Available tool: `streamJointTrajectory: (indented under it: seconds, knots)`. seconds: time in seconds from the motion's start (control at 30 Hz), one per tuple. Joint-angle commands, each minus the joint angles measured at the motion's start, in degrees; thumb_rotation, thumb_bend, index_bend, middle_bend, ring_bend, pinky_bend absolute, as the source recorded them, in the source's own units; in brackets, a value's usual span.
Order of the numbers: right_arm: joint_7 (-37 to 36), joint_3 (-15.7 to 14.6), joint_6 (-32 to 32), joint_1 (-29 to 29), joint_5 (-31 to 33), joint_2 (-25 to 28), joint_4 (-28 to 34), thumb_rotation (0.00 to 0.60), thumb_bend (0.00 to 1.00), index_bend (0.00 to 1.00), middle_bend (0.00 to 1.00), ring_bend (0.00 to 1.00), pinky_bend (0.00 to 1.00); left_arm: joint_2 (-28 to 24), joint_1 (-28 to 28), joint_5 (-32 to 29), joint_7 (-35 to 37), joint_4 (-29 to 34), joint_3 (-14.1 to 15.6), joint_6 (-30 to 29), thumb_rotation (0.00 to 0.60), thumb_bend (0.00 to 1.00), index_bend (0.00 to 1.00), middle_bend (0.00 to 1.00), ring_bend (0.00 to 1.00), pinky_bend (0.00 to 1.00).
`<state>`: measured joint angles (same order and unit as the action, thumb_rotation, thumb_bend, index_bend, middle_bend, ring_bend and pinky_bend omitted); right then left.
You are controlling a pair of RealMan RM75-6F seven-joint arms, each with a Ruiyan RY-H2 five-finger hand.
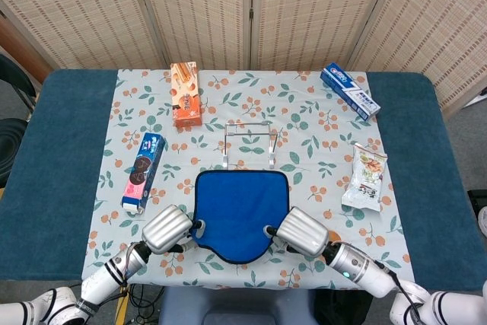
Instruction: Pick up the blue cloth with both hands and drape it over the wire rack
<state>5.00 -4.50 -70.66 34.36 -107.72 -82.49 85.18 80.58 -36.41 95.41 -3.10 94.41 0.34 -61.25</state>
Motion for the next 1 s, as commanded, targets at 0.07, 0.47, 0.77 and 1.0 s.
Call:
streamJointTrajectory:
  seconds: [0.07,0.47,0.77,1.0]
  knots:
    - [0.45,3.01,-1.91,0.29,1.88,2.68,2.19,0.6,0.55,0.73,0.94,0.91,1.0,-2.98,-2.28,-2.72,1.5,3.08,-4.1,0.69,0.6,0.37,0.58,1.0,0.96,1.0]
    - [0.9,9.84,-5.08,0.27,6.88,10.13,6.83,0.6,0.55,0.73,0.94,0.91,1.0,-8.94,-8.23,-13.72,2.29,9.57,-13.43,6.6,0.6,0.37,0.58,1.0,0.96,1.0]
    - [0.88,12.65,-5.15,0.22,10.38,12.25,7.1,0.6,0.55,0.73,0.94,0.91,1.0,-8.94,-13.52,-23.9,-0.61,9.32,-18.59,10.9,0.6,0.37,0.59,1.0,0.96,1.0]
    - [0.93,14.99,-3.15,1.28,14.26,12.14,5.15,0.6,0.55,0.73,0.94,0.91,1.0,-7.34,-18.07,-33.46,-5.39,6.45,-20.99,12.8,0.6,0.37,0.59,1.0,0.96,1.0]
